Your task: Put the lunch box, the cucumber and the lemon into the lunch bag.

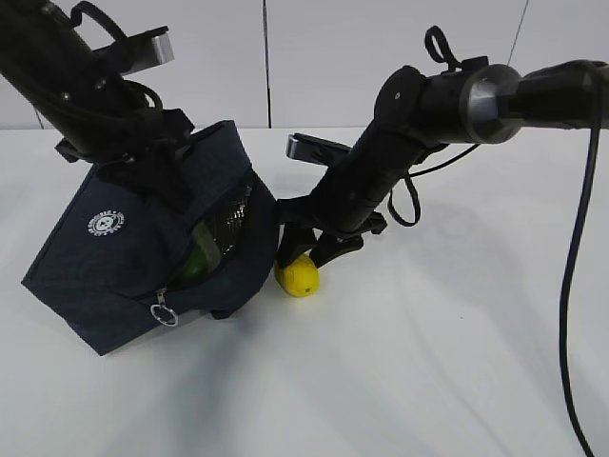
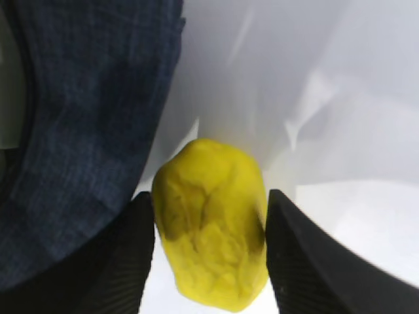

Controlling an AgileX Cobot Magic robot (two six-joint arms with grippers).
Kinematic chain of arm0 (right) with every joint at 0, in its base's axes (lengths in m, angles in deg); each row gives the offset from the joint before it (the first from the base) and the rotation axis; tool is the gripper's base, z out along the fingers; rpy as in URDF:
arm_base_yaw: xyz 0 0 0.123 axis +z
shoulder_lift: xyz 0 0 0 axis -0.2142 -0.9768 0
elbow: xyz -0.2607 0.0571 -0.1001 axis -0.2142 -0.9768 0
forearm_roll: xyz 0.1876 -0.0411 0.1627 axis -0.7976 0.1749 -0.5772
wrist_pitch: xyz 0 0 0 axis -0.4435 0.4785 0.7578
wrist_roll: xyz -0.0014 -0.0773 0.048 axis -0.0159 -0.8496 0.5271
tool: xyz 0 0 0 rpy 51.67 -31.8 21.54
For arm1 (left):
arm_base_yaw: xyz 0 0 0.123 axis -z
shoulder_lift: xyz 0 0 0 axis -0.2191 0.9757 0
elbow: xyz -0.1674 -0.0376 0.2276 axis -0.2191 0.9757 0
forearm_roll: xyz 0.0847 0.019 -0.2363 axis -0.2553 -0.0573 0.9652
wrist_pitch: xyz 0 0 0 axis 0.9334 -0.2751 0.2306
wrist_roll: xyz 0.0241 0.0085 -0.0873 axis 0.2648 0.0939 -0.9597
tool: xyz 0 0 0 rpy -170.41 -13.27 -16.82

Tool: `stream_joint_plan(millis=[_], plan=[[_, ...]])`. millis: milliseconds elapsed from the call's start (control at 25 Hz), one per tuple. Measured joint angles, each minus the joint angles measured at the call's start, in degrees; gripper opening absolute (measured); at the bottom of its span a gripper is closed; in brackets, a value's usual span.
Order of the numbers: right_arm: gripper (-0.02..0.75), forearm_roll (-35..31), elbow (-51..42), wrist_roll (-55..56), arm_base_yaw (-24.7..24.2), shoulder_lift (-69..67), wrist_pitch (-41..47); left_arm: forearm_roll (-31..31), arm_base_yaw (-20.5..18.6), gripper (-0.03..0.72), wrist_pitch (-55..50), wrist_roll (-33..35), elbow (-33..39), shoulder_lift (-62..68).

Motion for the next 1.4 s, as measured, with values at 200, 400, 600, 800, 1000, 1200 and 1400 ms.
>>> stream_joint_plan(millis=[200,400,600,800,1000,1200,1400], plan=[[0.417,-0.77,0.00,0.22,0.00,-0.22,-0.34,-0.14,0.00,0.018,-0.13,0.00,0.00,0.00],[0.418,-2.75,0.53,0.22,0.00,-2.05,1.41,-0.27,0.00,0.018,-0.26,0.00,0.00,0.00],[0.407,-3.14,0.61,-0.13,0.00,-2.16,1.65,-0.27,0.00,0.018,-0.35,0.00,0.00,0.00],[0.384,-3.72,0.89,-1.20,0.00,-2.52,2.83,-0.31,0.00,0.018,-0.39,0.00,0.00,0.00],[0.329,-4.01,0.89,-1.67,0.00,-2.66,3.13,-0.31,0.00,0.018,-0.48,0.00,0.00,0.00],[0.312,-1.70,1.30,-2.01,-0.12,-2.44,4.27,-0.31,0.00,0.018,-0.48,0.00,0.00,0.00],[0.308,5.01,3.51,-1.34,-2.24,-0.96,8.76,-0.31,0.00,0.018,-0.48,0.00,0.00,0.00]])
